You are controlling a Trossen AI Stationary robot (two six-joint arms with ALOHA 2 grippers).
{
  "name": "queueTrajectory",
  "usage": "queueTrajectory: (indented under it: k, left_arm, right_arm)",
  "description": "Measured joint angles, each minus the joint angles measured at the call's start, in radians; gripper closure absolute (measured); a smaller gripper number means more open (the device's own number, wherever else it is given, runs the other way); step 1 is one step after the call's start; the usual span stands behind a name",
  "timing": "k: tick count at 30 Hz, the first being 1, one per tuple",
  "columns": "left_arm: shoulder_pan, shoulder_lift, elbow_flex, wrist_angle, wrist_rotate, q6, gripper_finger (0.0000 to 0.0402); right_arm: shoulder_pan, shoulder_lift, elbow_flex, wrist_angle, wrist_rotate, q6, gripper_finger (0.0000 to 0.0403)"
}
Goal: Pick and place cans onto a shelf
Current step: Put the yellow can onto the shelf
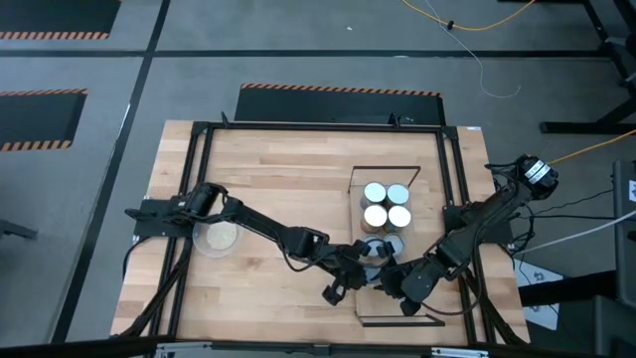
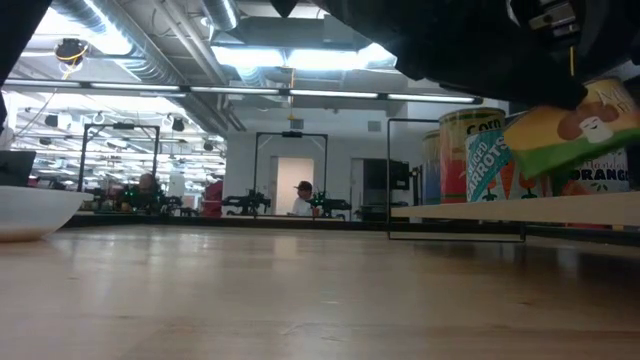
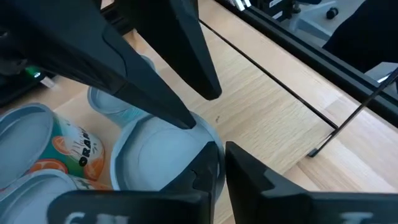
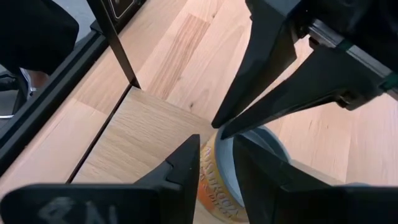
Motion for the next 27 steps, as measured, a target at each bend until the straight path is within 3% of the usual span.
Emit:
queueTrajectory:
  k: [16, 27]
  left_arm:
    - [0.0, 0.0, 0.0, -0.003, 0.0, 0.0, 0.0351]
    - [0.0, 0.0, 0.0, -0.004, 0.0, -0.004, 0.037]
  right_arm:
    - [0.0, 0.0, 0.0, -0.002, 0.0, 0.0, 0.0302]
    - [0.0, 0.0, 0.0, -0.002, -0.016, 0.001, 0.0302]
